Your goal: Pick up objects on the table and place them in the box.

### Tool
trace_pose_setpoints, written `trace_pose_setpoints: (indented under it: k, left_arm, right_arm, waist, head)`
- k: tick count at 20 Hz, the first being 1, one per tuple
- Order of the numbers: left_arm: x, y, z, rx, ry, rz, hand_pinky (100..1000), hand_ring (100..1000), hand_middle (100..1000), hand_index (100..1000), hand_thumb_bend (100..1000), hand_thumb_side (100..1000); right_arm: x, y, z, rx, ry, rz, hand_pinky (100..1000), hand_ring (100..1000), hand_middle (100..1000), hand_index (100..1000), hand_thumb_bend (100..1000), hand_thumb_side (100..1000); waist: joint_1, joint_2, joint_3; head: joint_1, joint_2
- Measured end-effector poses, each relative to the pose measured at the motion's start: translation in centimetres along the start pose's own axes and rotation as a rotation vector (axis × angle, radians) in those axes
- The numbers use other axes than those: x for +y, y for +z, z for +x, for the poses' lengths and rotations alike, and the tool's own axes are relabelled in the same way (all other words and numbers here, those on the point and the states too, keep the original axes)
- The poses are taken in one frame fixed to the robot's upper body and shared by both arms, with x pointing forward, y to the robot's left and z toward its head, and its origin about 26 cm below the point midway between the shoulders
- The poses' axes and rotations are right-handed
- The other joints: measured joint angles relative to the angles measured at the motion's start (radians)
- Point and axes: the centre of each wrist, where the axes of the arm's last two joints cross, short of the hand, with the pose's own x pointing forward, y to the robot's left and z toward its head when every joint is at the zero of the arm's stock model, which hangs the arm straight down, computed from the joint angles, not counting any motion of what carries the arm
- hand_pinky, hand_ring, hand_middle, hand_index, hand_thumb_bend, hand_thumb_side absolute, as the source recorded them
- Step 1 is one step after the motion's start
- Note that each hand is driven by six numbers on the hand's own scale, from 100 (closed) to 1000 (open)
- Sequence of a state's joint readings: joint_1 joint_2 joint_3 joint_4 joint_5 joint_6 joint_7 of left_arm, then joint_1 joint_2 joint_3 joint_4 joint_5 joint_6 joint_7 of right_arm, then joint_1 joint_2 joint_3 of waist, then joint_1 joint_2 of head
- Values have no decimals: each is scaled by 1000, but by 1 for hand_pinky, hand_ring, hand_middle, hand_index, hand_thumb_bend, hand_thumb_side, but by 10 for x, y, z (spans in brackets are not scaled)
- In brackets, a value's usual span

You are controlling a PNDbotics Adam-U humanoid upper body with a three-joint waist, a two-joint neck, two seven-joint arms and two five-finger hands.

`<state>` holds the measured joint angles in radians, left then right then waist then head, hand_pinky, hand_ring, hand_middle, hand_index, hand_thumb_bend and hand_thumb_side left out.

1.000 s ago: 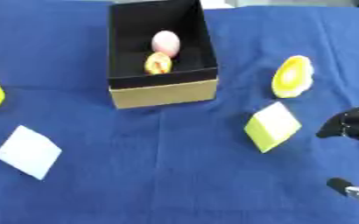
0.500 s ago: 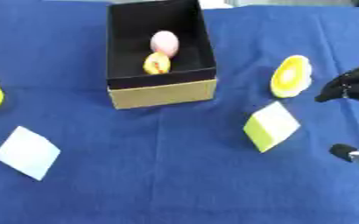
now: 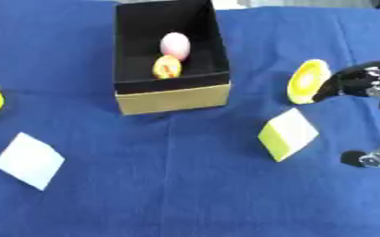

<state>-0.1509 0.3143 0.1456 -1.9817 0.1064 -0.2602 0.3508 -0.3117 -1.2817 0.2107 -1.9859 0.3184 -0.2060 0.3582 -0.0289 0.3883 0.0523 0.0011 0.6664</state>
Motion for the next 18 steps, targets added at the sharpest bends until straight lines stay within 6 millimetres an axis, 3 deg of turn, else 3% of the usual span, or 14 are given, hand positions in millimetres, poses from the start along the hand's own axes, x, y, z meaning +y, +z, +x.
trace_pose_setpoints:
  k: [4,12,18]
  left_arm:
    - [0,-2,1,-4,1,-5,736,580,540,780,276,566]
    - [-1,-2,1,-3,9,-7,736,581,540,780,277,564]
    - [-2,-2,1,-4,13,-13,736,581,540,779,278,562]
  right_arm:
    - [-10,-6,3,-15,-25,22,872,883,793,864,514,100]
    - [-16,-16,9,-17,-112,80,875,887,788,855,269,100]
    - [-18,-20,11,1,-146,90,867,882,789,853,290,100]
  waist:
    - [-2,0,6]
    - [-3,4,16]
    - [-1,7,18]
  head:
    - [-5,0]
    - [-16,0]
    - [-20,0]
